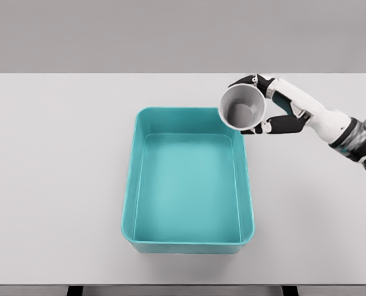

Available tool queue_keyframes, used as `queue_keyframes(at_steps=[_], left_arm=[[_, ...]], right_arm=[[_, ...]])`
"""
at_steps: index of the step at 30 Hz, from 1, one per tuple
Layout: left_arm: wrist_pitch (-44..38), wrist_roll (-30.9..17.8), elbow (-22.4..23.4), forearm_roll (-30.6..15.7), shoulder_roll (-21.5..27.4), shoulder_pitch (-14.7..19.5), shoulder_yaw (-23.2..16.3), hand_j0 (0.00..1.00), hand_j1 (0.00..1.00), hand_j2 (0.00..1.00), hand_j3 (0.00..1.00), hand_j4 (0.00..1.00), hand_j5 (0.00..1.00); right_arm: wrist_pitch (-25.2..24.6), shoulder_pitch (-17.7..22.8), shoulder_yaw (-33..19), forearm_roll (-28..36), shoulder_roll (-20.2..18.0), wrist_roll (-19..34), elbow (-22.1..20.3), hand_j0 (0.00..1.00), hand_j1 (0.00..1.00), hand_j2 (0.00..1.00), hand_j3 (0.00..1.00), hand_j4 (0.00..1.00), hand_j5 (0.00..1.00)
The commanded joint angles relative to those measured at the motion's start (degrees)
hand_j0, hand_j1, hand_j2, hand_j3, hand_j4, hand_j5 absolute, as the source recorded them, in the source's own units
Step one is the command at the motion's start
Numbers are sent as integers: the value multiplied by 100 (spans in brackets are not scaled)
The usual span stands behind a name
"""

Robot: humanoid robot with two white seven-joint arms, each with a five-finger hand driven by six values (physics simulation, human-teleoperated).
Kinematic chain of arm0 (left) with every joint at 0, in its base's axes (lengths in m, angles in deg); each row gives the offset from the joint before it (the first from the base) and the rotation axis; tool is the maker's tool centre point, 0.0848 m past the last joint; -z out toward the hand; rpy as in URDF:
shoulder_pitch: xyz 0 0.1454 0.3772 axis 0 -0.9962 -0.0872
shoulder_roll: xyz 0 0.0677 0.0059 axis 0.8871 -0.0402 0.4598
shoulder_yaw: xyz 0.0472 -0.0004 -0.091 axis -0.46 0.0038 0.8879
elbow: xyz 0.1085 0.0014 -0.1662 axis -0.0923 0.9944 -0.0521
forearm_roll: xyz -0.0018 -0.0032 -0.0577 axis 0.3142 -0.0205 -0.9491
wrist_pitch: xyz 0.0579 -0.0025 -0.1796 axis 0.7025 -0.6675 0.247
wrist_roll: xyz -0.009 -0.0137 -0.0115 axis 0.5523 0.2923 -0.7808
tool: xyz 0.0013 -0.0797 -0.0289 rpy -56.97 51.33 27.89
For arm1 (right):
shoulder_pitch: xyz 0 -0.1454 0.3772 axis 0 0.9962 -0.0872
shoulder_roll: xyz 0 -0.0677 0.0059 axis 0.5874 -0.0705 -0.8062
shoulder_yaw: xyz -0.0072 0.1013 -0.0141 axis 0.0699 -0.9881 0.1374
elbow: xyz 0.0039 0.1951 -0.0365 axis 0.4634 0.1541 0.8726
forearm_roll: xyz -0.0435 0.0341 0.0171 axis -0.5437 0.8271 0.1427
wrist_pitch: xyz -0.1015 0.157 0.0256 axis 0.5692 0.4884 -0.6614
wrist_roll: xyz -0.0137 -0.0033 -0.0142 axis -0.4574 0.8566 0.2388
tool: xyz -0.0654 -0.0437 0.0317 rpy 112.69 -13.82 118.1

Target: Put the paper cup into the basket with your right arm

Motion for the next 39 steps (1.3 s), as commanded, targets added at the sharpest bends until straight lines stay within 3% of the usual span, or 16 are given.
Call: queue_keyframes(at_steps=[1, 12, 39], left_arm=[[0, -1, -6, 0, 0, 0, 0, 100, 100, 100, 100, 100, 100], [0, -1, 2, 0, 0, 0, 0, 100, 100, 100, 100, 100, 100], [0, -1, 2, 0, 0, 0, 0, 100, 100, 100, 100, 100, 100]], right_arm=[[4, 0, 132, -68, 12, -2, -60, 65, 65, 65, 65, 65, 65], [83, -88, 475, -586, 21, -2, -297, 65, 65, 65, 65, 65, 65], [83, -527, 1495, -1799, 12, -2, -297, 65, 65, 65, 65, 65, 65]])
